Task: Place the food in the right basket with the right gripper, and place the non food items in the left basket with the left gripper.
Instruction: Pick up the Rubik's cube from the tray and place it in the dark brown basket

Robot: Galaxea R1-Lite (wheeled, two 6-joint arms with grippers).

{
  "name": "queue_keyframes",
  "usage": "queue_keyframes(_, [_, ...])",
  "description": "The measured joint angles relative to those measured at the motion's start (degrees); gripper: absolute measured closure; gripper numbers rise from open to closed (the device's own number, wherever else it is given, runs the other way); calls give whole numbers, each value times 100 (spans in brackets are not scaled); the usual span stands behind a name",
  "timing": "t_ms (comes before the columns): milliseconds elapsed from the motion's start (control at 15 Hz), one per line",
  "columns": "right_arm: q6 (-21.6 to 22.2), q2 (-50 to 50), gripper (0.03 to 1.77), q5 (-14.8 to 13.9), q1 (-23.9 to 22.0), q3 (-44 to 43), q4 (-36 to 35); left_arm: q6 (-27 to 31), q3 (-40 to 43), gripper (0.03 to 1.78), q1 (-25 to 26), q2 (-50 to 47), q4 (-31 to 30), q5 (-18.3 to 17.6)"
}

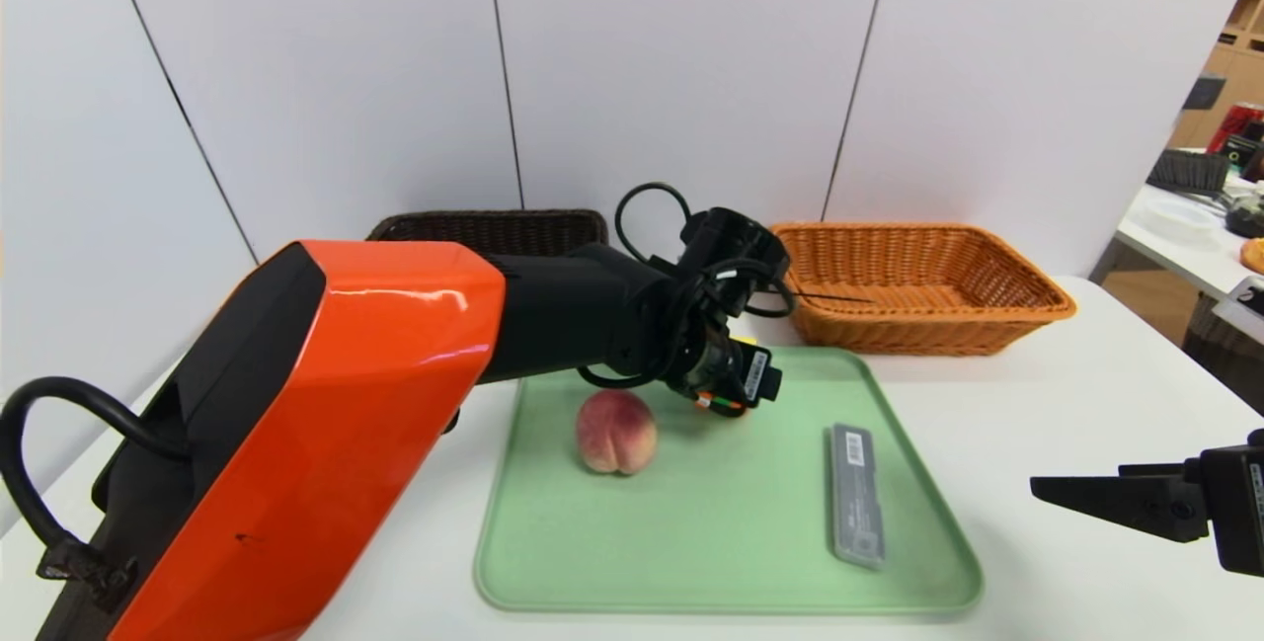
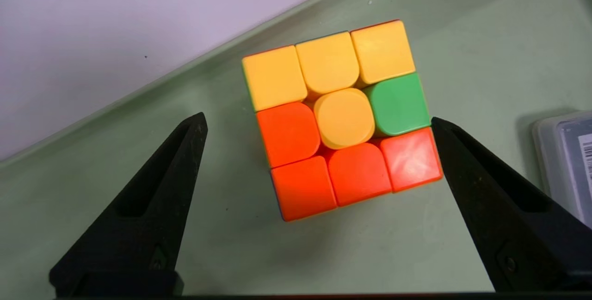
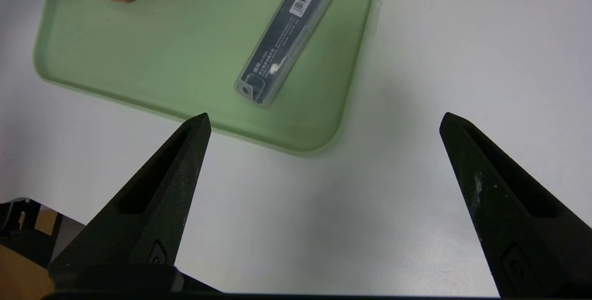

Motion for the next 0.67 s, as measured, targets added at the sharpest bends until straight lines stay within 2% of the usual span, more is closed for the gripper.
queue_keyframes(133, [0, -5, 9, 0, 0, 2, 0, -10, 0, 12, -5, 7, -21, -7])
queue_keyframes(333, [-9, -7, 9, 7, -1, 2, -5, 0, 0, 62, 0, 7, -63, 0])
queue_keyframes(467, [-11, -7, 9, 2, -1, 2, -2, 6, 0, 84, -2, 7, -71, 0])
queue_keyframes(667, [-9, -5, 9, -9, -1, 2, -7, 9, 0, 85, -6, 2, -73, 0])
